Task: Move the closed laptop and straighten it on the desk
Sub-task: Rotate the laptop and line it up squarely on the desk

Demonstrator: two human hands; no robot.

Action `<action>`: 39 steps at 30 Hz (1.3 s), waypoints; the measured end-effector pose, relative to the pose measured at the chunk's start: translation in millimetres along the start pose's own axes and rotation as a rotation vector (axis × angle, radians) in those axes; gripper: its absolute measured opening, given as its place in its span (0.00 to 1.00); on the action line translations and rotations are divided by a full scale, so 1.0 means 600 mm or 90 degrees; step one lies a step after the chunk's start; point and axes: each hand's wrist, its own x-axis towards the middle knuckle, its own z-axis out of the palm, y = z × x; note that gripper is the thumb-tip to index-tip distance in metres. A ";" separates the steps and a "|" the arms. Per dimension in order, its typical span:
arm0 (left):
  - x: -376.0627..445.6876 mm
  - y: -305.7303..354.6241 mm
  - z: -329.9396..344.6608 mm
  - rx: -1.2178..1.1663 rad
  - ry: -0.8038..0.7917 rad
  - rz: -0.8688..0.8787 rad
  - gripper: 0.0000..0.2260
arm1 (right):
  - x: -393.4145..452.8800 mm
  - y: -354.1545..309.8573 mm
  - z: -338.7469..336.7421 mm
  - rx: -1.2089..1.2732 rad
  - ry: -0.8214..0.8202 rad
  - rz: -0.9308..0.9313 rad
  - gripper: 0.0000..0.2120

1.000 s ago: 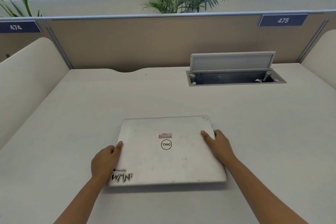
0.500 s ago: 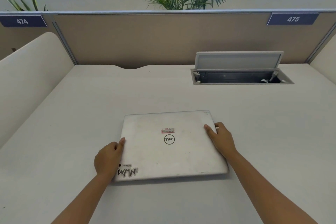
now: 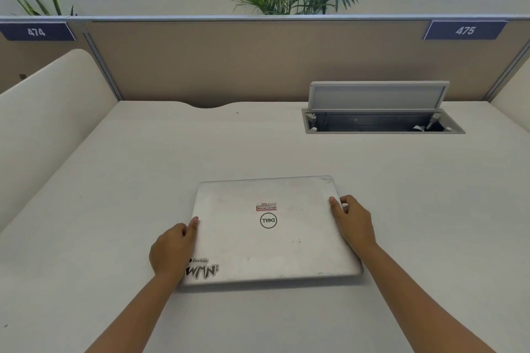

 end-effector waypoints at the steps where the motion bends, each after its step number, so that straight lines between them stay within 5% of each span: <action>1: -0.001 0.003 0.001 0.001 -0.002 0.004 0.24 | 0.001 0.003 -0.003 -0.002 0.001 0.002 0.15; 39: -0.021 0.051 0.020 0.047 -0.026 0.090 0.22 | 0.016 0.025 -0.065 -0.103 -0.018 -0.047 0.23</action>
